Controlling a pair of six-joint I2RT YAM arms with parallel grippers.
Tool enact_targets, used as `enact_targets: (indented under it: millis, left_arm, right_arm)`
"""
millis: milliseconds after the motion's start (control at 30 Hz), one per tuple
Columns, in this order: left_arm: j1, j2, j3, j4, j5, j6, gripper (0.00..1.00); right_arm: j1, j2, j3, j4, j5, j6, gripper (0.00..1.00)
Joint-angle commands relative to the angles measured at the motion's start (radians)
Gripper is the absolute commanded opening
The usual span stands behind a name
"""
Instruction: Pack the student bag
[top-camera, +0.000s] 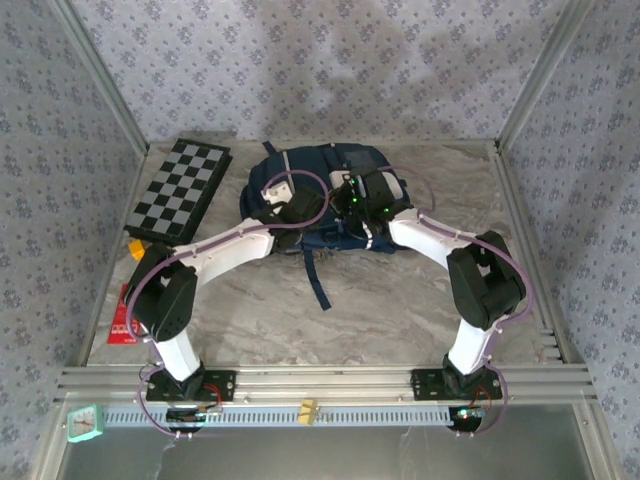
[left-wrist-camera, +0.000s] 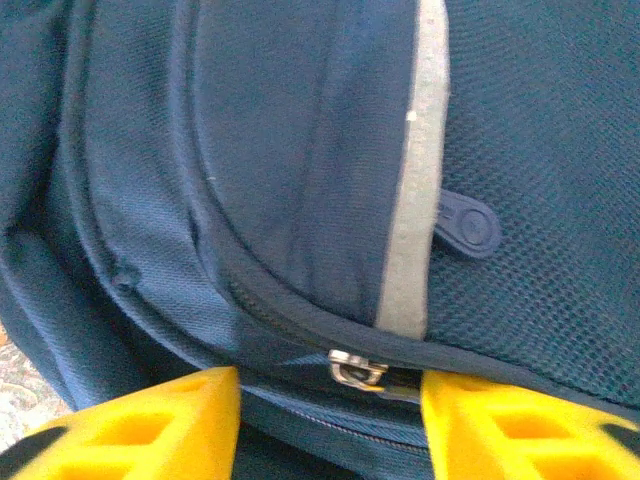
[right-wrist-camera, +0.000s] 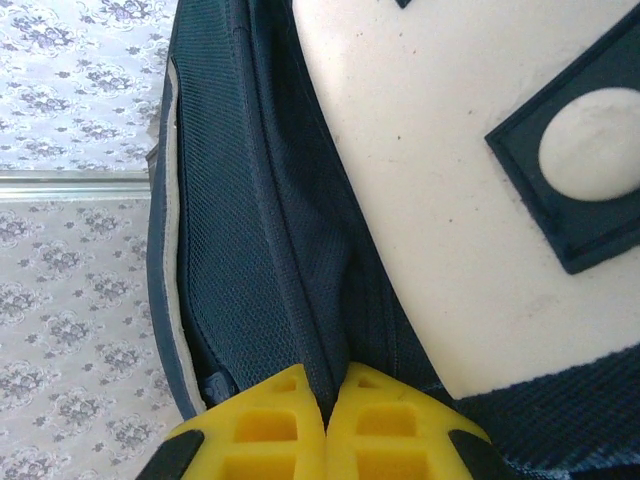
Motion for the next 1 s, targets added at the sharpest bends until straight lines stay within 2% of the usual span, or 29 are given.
enact_targets:
  millis: [0,267,367,500,700,900,967]
  left_arm:
    - [0.033,0.019,0.047,0.077,-0.021,0.005,0.43]
    - [0.064,-0.040,-0.017,0.105,0.035,0.036,0.18]
    - [0.072,-0.047,-0.012,0.082,0.094,0.037,0.15]
    - [0.075,-0.081,-0.002,-0.050,0.087,0.017,0.12]
    - [0.107,-0.193,-0.089,-0.113,0.101,0.013,0.17]
    - [0.116,-0.168,-0.036,-0.096,0.251,0.123,0.35]
    - [0.105,-0.141,-0.016,-0.086,0.262,0.149,0.40]
  right_arm:
    - [0.021,-0.009,0.031,0.047,-0.089,0.011,0.00]
    - [0.010,-0.009,0.035,0.042,-0.089,0.000,0.00]
    - [0.010,0.001,0.045,0.036,-0.096,-0.001,0.00]
    - [0.008,0.000,0.041,0.033,-0.096,-0.003,0.00]
    - [0.006,0.001,0.041,0.035,-0.099,-0.002,0.00]
    - [0.012,0.010,0.054,0.040,-0.101,0.001,0.00]
    - [0.014,0.013,0.059,0.036,-0.099,0.000,0.00]
